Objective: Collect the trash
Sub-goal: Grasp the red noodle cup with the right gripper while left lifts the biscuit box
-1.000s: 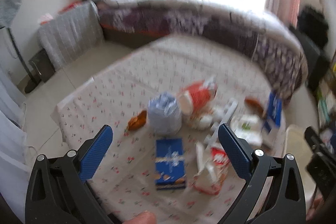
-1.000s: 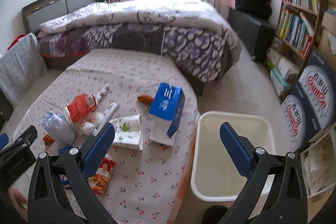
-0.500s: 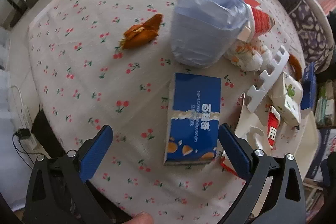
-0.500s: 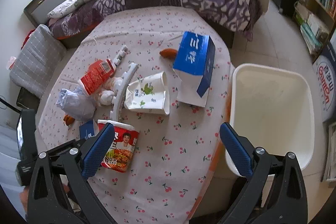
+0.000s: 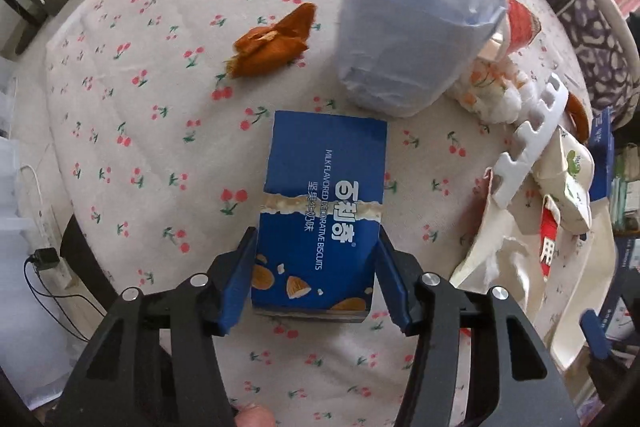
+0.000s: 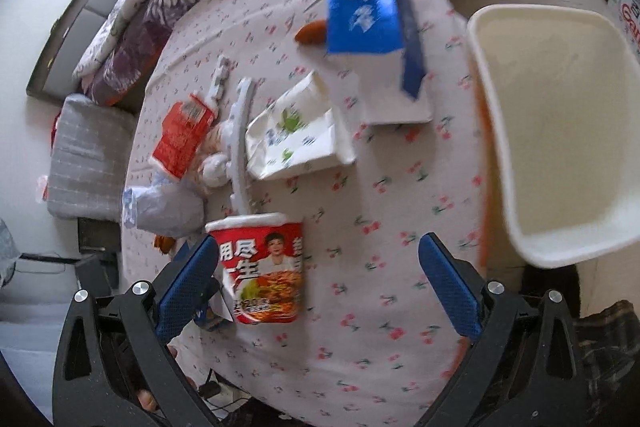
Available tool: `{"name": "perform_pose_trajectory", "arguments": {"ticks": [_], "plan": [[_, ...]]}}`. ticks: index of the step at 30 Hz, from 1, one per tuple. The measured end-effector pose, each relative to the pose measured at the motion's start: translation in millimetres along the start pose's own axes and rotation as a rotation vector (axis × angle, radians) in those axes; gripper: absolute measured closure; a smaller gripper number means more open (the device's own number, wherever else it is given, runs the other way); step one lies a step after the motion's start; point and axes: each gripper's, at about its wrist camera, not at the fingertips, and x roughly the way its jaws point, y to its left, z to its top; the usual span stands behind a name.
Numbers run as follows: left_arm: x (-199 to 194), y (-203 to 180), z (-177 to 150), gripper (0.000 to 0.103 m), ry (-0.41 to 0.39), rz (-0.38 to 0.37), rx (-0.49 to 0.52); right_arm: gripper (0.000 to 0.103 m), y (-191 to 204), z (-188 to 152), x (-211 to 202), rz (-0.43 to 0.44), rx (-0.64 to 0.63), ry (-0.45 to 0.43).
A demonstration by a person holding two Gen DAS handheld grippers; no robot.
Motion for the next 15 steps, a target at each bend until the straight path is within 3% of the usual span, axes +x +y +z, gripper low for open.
{"name": "perform_pose_trajectory", "arguments": {"ticks": [11, 13, 15], "plan": [[-29, 21, 7, 0.047, -0.12, -0.016, -0.029, 0.007, 49, -25, 53, -0.052, -0.115, 0.077], [-37, 42, 6, 0.047, -0.14, -0.019, -0.036, 0.01, 50, -26, 65, -0.054, -0.12, 0.108], [-46, 55, 0, 0.047, -0.156, -0.021, -0.036, 0.048, 48, -28, 71, -0.048, -0.116, 0.128]]}}
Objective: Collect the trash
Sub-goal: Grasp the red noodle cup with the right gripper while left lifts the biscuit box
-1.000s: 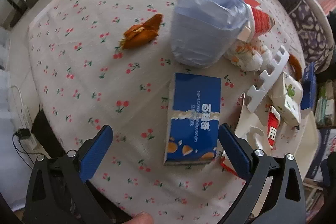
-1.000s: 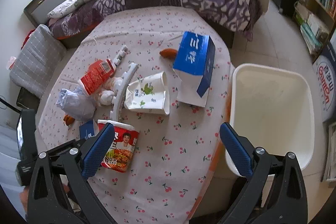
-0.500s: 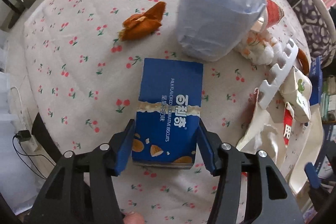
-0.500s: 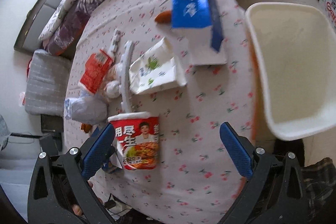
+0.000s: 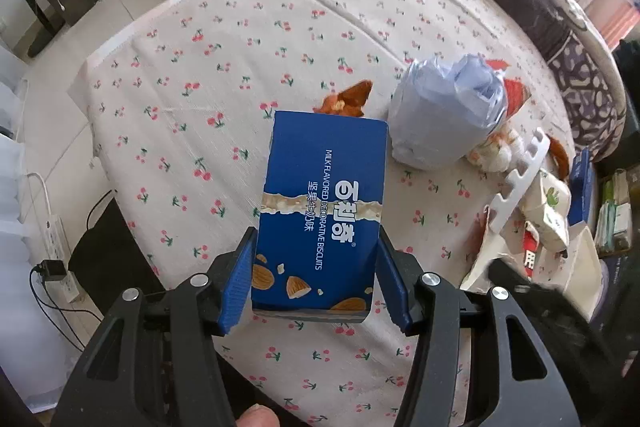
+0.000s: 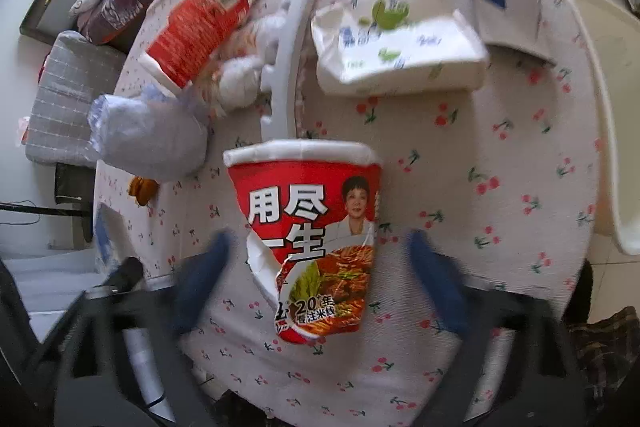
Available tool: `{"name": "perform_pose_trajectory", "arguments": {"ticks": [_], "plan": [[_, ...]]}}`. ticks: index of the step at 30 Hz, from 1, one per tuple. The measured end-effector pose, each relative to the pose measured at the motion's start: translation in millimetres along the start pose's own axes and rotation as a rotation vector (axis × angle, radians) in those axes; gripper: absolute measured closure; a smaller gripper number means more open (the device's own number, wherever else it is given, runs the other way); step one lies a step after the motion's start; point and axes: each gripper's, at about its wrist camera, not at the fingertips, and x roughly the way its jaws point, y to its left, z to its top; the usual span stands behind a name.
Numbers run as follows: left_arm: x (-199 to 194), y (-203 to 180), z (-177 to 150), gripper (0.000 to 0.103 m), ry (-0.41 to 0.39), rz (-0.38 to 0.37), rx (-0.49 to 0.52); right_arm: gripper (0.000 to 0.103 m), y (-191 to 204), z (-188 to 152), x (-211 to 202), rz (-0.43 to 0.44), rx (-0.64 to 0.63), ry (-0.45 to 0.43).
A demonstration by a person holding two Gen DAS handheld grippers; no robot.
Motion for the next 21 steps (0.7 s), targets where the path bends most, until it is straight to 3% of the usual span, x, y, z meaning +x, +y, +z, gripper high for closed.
{"name": "perform_pose_trajectory", "arguments": {"ticks": [3, 9, 17, 21], "plan": [[-11, 8, -2, 0.047, -0.03, 0.012, 0.001, 0.053, 0, 3, -2, 0.02, -0.009, -0.012], [-37, 17, -14, 0.047, -0.081, 0.054, 0.011, 0.053, 6, 9, -38, 0.07, -0.065, -0.122], [-70, -7, -15, 0.047, -0.199, 0.078, 0.071, 0.053, 0, 12, -73, 0.106, -0.119, -0.248], [-80, -21, -16, 0.047, -0.232, 0.078, 0.096, 0.052, -1, 7, -93, 0.08, -0.15, -0.335]]}}
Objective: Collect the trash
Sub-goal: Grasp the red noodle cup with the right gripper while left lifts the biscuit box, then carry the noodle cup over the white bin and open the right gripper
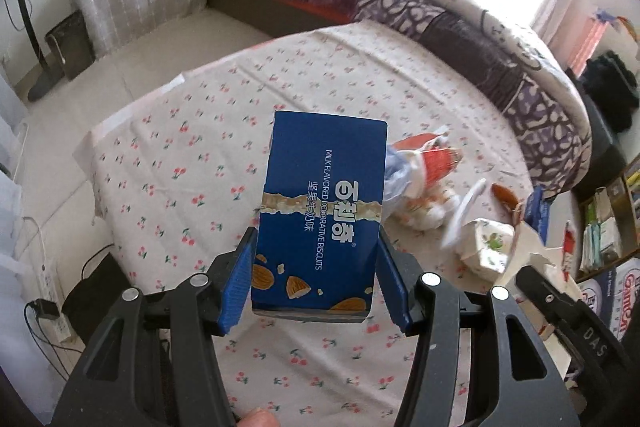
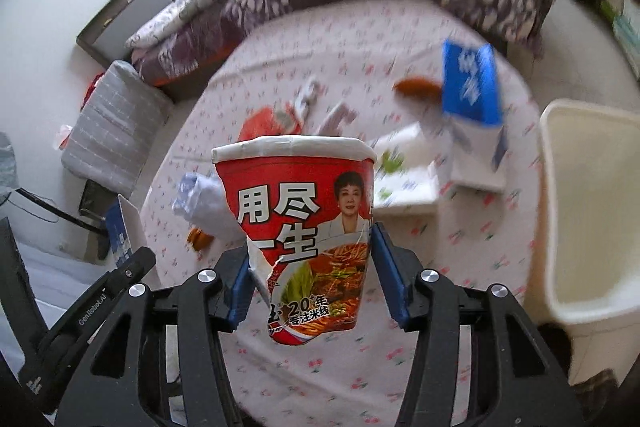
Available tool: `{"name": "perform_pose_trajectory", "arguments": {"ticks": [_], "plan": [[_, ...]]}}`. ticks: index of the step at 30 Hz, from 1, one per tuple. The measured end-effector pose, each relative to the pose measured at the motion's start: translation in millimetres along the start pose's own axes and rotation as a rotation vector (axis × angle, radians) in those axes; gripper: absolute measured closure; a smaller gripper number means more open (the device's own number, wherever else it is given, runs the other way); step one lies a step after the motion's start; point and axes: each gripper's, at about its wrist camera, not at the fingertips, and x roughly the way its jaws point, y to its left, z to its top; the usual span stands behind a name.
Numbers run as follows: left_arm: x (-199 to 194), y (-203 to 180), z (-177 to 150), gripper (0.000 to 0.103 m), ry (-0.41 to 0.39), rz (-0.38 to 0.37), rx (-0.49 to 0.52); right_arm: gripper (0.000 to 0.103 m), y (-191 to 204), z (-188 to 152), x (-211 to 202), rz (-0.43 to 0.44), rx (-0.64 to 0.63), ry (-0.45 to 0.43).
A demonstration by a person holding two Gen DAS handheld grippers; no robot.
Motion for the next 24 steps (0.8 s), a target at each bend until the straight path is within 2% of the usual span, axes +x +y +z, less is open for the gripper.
{"name": "perform_pose_trajectory", "arguments": {"ticks": [4, 9, 15, 24], "plan": [[-5, -15, -1, 0.047, -0.013, -0.004, 0.022, 0.051, -10, 5, -21, -0.063, -0.032, -0.094], [-6, -37, -5, 0.047, -0.014, -0.017, 0.06, 0.049, -31, 14, -35, -0.154, -0.039, -0.165], [-4, -61, -13, 0.047, -0.012, -0.02, 0.12, 0.049, -64, 20, -46, -0.245, 0.0, -0.197], [1, -97, -27, 0.047, -0.009, -0.04, 0.197, 0.048, -98, 30, -59, -0.381, -0.013, -0.246]]}}
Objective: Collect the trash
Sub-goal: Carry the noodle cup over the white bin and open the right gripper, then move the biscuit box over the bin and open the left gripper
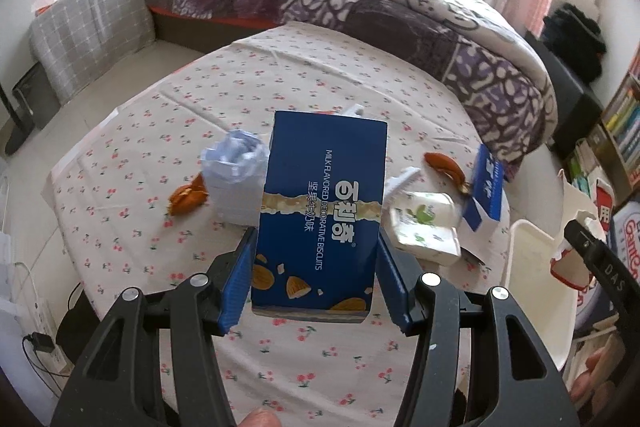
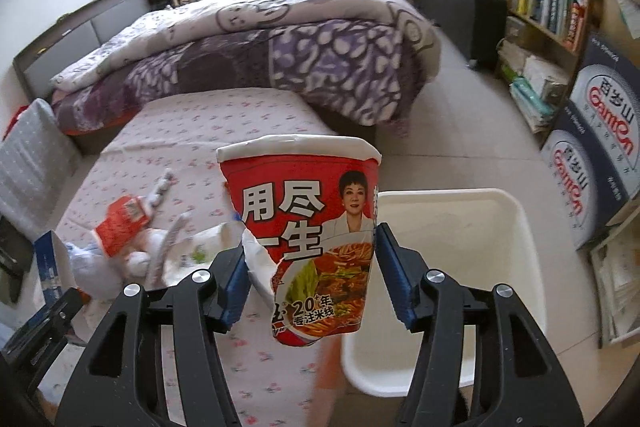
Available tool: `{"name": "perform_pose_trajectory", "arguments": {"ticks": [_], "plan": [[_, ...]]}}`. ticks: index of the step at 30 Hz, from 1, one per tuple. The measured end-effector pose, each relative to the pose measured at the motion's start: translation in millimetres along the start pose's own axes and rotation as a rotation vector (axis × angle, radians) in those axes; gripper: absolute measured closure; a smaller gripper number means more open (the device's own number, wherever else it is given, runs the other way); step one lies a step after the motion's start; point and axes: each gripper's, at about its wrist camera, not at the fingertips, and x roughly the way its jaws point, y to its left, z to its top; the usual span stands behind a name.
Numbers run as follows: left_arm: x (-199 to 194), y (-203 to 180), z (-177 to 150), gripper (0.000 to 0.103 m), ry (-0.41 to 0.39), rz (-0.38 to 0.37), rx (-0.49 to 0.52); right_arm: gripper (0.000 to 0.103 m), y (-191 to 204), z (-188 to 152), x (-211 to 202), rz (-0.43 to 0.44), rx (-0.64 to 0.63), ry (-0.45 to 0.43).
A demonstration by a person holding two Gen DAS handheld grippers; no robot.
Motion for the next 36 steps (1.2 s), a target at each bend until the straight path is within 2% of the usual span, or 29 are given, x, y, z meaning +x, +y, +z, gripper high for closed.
{"name": "perform_pose_trajectory", "arguments": {"ticks": [9, 17, 19, 21, 23, 29, 36], "plan": [[7, -41, -7, 0.047, -0.001, -0.041, 0.054, 0.047, -39, 2, 6, -0.082, 0.038, 0.03], [11, -77, -15, 0.047, -0.004, -0.099, 0.112, 0.045, -74, 6, 11, -0.115, 0.124, 0.067], [12, -87, -16, 0.047, -0.005, -0.116, 0.124, 0.04, -82, 7, 11, -0.131, 0.141, 0.066], [12, -98, -19, 0.047, -0.005, -0.137, 0.137, 0.026, -91, 8, 10, -0.151, 0.16, 0.063], [12, -111, -21, 0.047, -0.005, -0.159, 0.153, 0.018, -101, 10, 8, -0.172, 0.181, 0.056], [13, -144, -31, 0.047, 0.002, -0.205, 0.207, 0.009, -129, 16, 3, -0.183, 0.26, 0.045], [17, -179, -42, 0.047, 0.033, -0.266, 0.252, 0.007, -153, 24, -6, -0.164, 0.344, 0.028]]}}
